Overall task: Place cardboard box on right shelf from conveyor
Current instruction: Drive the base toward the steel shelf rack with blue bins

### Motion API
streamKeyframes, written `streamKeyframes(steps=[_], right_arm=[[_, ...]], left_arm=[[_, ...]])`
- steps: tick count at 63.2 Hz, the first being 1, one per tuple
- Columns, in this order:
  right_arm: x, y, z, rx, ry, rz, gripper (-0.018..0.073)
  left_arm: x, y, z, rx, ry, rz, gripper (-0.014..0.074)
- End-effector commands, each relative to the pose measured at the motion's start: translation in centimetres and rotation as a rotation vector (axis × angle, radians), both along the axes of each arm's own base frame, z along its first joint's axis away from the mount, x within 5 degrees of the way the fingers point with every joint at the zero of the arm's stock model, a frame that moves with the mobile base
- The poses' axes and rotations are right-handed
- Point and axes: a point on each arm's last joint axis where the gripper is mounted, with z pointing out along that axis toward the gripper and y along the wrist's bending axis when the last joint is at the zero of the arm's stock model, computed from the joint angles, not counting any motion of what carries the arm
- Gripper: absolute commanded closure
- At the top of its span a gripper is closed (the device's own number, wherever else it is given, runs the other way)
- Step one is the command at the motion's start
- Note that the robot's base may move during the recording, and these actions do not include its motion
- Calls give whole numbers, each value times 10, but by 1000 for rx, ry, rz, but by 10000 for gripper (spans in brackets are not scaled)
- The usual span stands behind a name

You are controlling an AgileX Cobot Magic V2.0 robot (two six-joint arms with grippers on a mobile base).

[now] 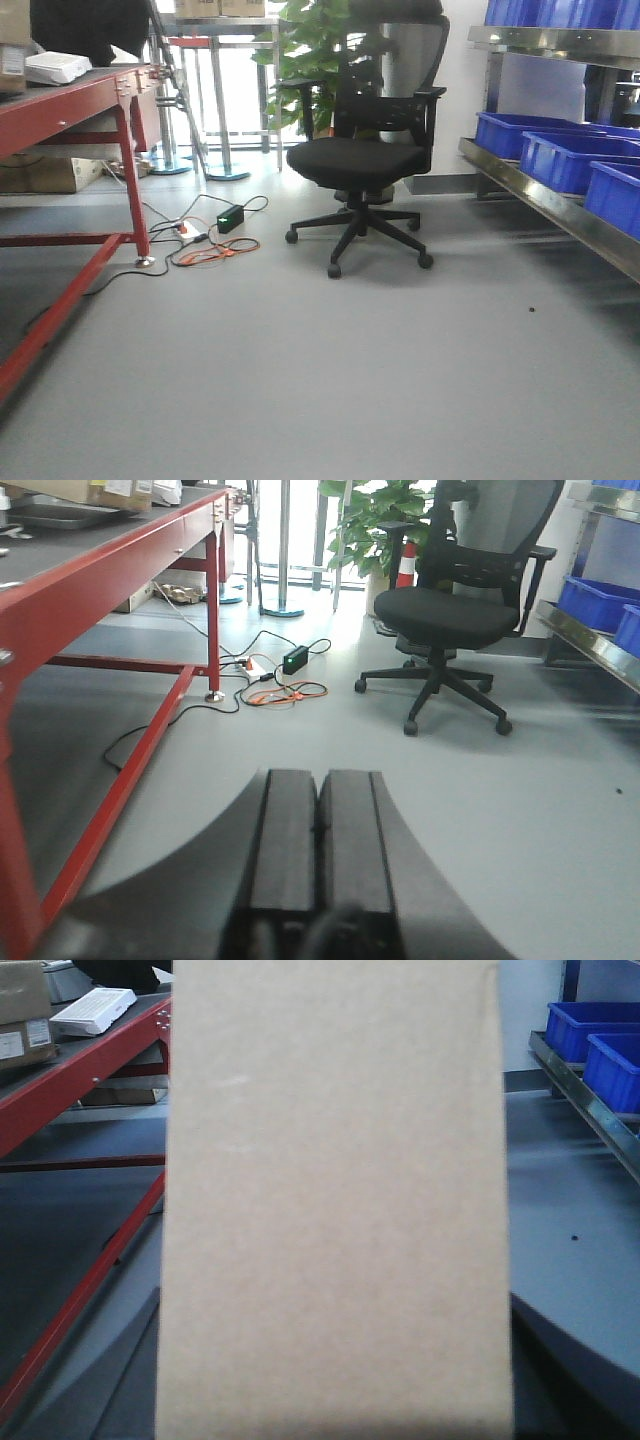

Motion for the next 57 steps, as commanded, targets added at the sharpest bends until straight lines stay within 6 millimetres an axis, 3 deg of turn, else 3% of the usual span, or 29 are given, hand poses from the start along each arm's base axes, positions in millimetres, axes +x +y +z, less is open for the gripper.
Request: streamKeyframes(steps=[1,57], right_arm=[[0,0,17,-5,-123,1,344],[0,0,17,-5,-123,1,344]], left_arm=[[-1,0,9,-12,-98,1,715],[-1,0,9,-12,-98,1,715]])
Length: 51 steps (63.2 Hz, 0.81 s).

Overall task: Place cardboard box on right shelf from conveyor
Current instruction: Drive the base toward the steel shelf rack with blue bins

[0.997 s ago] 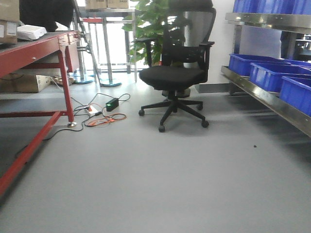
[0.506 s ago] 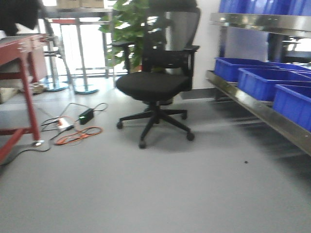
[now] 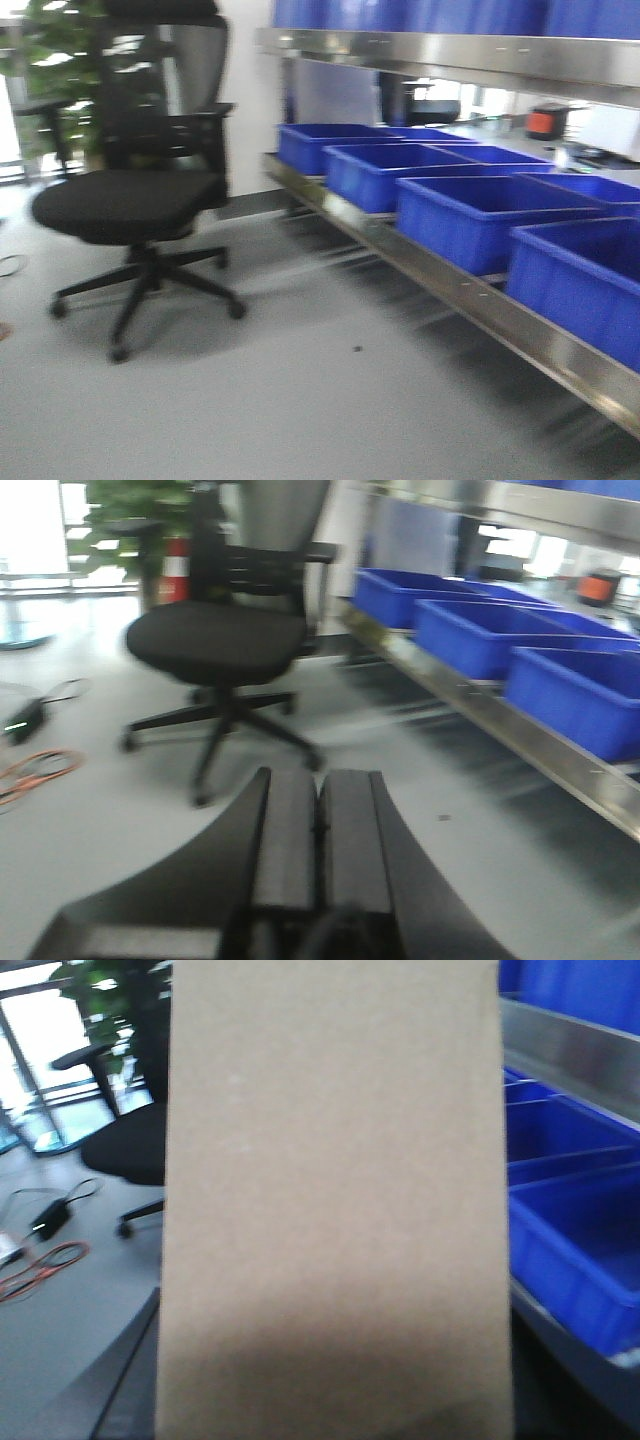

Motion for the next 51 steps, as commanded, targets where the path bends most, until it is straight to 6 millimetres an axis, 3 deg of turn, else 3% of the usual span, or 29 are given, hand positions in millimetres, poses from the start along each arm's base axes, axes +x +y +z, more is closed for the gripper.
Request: streamKeyframes(steps=[1,51], right_arm=[[0,0,17,-5,-123,1,344],[0,0,17,-5,-123,1,344]], left_arm=[[-1,0,9,-12,-98,1,715],[-1,0,9,-12,-98,3,715]])
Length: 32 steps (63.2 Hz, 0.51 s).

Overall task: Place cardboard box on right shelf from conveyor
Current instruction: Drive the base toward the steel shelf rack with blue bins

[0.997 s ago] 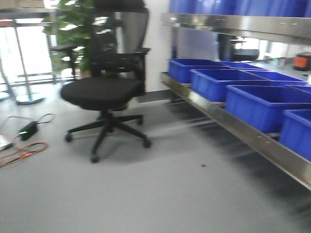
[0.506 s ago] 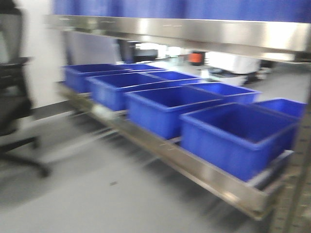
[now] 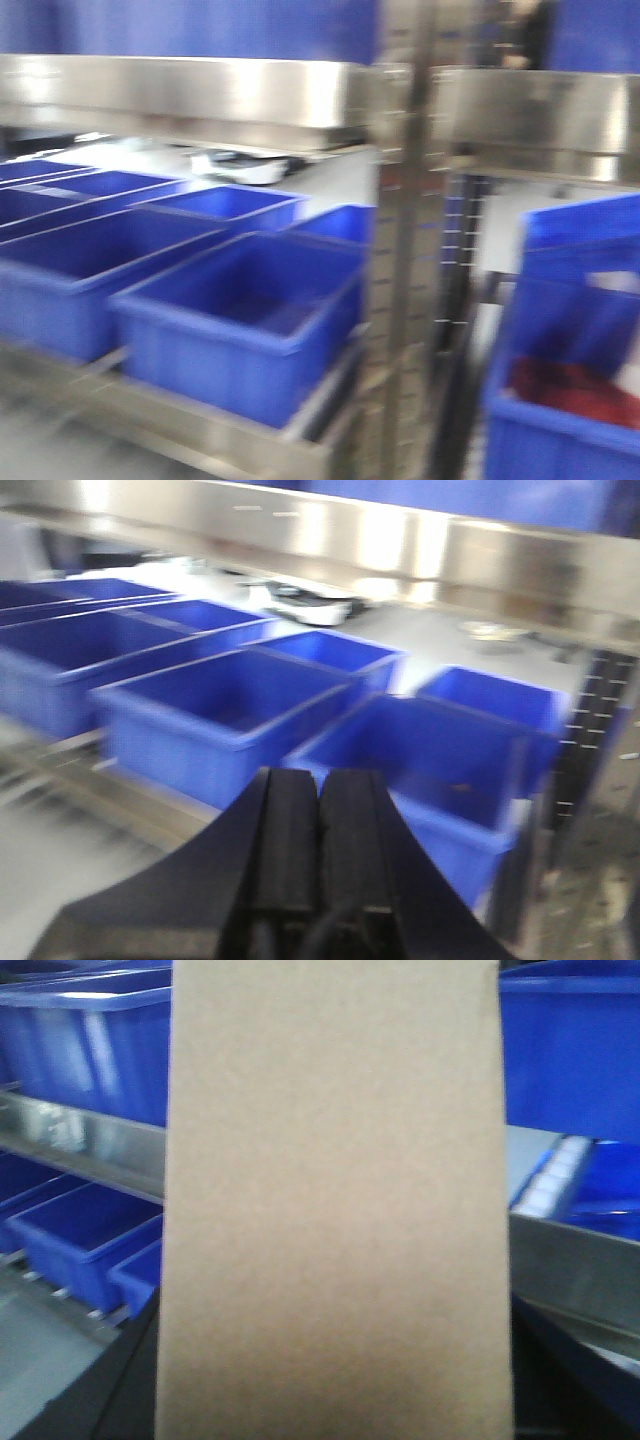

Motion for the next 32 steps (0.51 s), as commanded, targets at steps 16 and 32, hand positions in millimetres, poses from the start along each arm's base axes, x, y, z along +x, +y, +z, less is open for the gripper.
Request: streamKeyframes(steps=[16,32], right_arm=[[0,0,17,-5,-123,1,344],[0,0,17,-5,-123,1,344]], left_arm=[[-1,0,9,-12,-98,1,715],[-1,0,9,-12,-98,1,715]])
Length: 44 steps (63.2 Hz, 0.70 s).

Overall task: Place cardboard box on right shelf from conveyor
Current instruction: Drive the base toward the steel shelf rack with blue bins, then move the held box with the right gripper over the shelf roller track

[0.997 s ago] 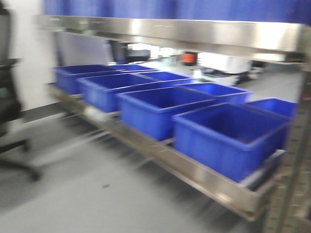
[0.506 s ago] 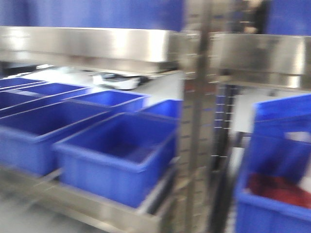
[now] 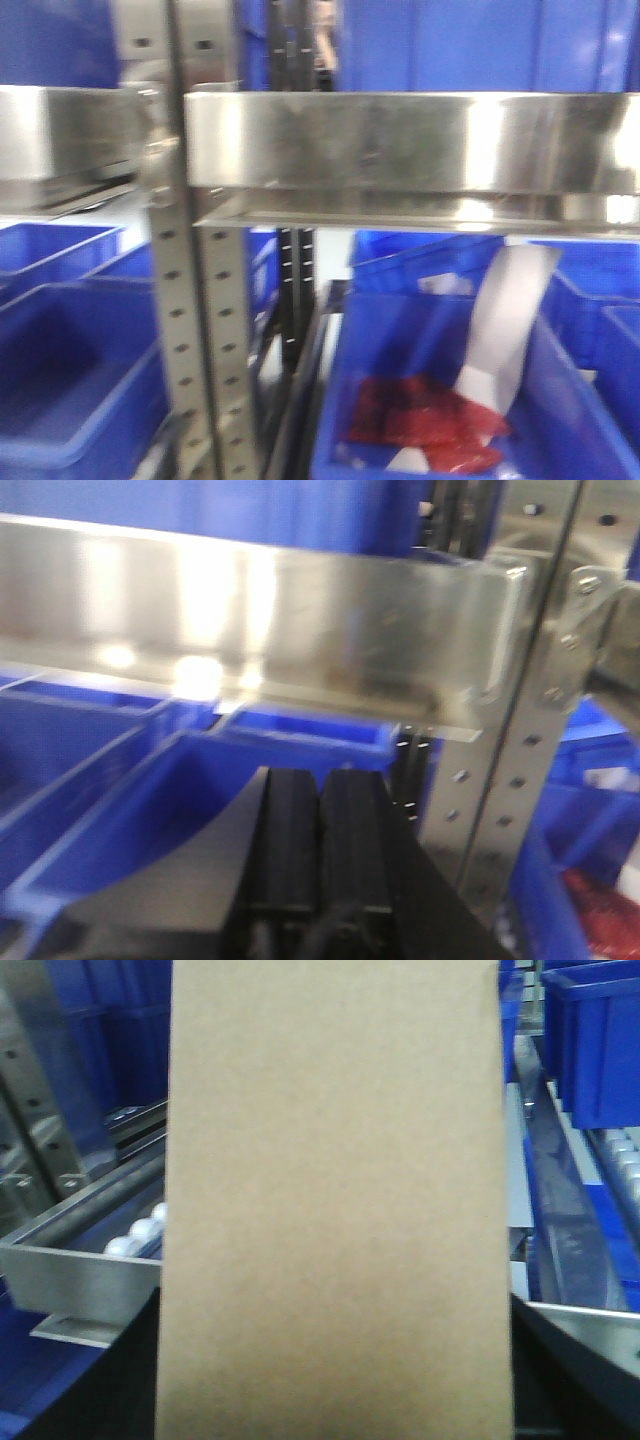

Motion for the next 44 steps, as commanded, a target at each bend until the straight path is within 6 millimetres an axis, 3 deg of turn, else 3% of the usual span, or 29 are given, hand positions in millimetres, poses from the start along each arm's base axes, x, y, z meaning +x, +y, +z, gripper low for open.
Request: streamKeyframes(steps=[1,44], right_arm=[[0,0,17,-5,-123,1,344],[0,0,17,-5,-123,1,344]], left_arm=[[-1,0,9,-12,-98,1,715],[-1,0,9,-12,-98,1,715]])
